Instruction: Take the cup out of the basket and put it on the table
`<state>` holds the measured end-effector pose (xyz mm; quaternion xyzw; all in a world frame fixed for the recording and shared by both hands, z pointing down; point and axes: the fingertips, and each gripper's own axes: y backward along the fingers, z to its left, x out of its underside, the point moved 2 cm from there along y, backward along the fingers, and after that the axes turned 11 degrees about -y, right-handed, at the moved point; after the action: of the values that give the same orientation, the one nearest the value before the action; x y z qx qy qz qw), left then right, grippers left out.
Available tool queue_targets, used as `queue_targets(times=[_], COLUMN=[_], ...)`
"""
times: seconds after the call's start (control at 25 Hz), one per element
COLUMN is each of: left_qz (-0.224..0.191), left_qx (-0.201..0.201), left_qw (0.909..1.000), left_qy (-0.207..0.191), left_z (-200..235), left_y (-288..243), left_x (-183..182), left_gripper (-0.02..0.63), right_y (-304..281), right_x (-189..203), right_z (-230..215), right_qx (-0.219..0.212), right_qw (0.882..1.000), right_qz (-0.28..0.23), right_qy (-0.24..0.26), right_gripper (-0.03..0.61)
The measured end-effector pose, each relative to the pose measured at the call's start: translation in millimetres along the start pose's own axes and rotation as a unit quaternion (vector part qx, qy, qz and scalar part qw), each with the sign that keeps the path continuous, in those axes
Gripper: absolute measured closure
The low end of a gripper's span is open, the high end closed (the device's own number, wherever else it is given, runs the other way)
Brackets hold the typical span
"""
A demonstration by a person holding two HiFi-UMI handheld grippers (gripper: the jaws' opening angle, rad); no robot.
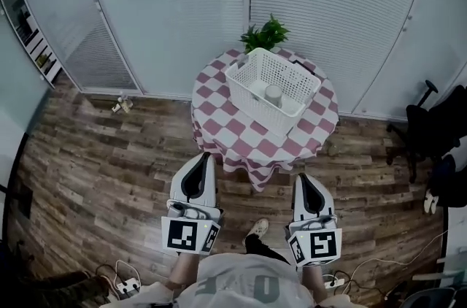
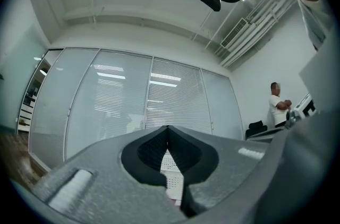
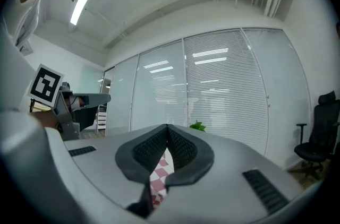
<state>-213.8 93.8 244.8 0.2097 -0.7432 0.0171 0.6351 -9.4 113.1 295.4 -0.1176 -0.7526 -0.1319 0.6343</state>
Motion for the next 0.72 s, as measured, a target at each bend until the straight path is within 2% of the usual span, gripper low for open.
queue_targets(times=[0.28, 0.72], left_qz=[0.001, -0.008], left_qx=[-0.009, 0.028], left_qw=[0.9999, 0.9984], left_qy=[-0.007, -0.049], left_z=[1.9, -26.1], left_y=[-67.0, -166.8], left_x=[7.2, 18.3], left_gripper=[0.61, 0.61], right_y=[-65.6, -107.0], right_x=[-13.0, -15.5], right_z=[-31.1, -99.6], right_qx=[-0.026, -0.006], right_qw=[1.0, 0.999], right_qz=[-0.007, -0.036], right_qy=[0.001, -0.039], right_gripper=[0.569, 0.569])
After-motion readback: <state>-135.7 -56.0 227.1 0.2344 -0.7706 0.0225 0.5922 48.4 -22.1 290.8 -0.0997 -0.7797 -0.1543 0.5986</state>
